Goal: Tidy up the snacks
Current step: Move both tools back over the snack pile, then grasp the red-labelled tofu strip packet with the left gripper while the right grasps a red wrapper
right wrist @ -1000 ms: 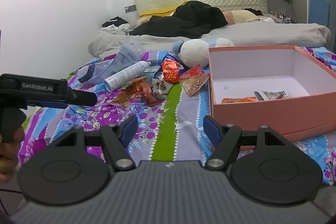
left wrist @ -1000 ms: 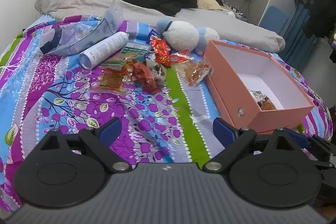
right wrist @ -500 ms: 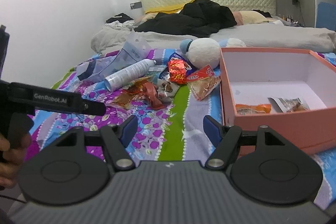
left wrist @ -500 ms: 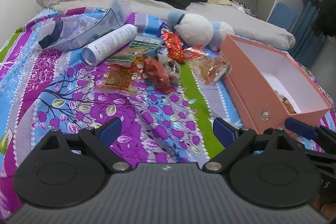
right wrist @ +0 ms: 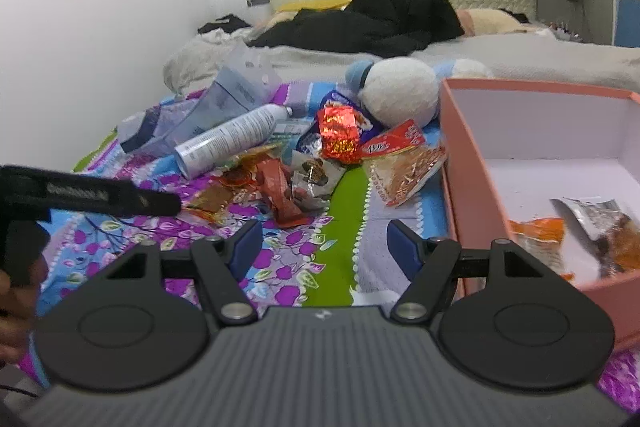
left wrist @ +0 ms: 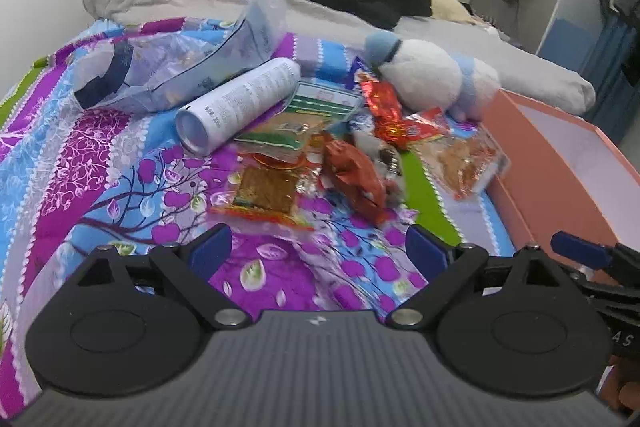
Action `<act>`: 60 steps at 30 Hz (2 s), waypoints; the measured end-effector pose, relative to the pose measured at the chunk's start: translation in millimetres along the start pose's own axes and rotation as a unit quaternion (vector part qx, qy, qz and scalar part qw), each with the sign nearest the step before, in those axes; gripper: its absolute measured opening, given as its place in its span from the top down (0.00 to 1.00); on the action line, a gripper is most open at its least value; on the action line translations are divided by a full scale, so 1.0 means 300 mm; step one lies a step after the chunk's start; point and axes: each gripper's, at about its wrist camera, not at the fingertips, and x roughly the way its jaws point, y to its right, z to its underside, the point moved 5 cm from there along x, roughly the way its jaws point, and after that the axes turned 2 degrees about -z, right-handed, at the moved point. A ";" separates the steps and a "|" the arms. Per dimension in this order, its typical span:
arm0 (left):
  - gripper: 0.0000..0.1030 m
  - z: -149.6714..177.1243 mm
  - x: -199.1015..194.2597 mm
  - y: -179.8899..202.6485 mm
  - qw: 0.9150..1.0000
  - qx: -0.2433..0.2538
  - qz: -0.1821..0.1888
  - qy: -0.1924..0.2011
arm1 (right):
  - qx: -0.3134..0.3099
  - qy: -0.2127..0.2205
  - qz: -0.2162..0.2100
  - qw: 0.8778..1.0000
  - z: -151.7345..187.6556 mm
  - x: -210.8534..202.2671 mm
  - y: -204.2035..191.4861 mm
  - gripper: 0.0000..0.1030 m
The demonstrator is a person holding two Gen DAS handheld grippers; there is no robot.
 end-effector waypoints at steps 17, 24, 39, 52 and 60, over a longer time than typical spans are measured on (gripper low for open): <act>0.07 -0.105 0.346 -0.101 0.997 0.055 -0.022 -0.040 | -0.080 -0.047 -0.053 0.994 -0.029 0.390 -0.100 0.42; 0.11 -0.084 0.459 -0.108 0.995 0.068 -0.024 -0.075 | -0.120 -0.059 -0.054 0.990 -0.022 0.486 -0.136 0.46; 0.34 -0.067 0.403 -0.134 0.996 0.062 -0.020 -0.064 | -0.140 -0.070 -0.039 0.987 -0.011 0.482 -0.160 0.74; 0.51 0.019 0.261 -0.066 0.996 0.046 0.007 -0.072 | -0.135 -0.085 -0.020 0.987 0.053 0.287 -0.132 0.78; 0.52 0.090 0.169 -0.031 0.996 0.029 0.025 -0.086 | -0.118 -0.089 -0.003 0.989 0.096 0.136 -0.091 0.78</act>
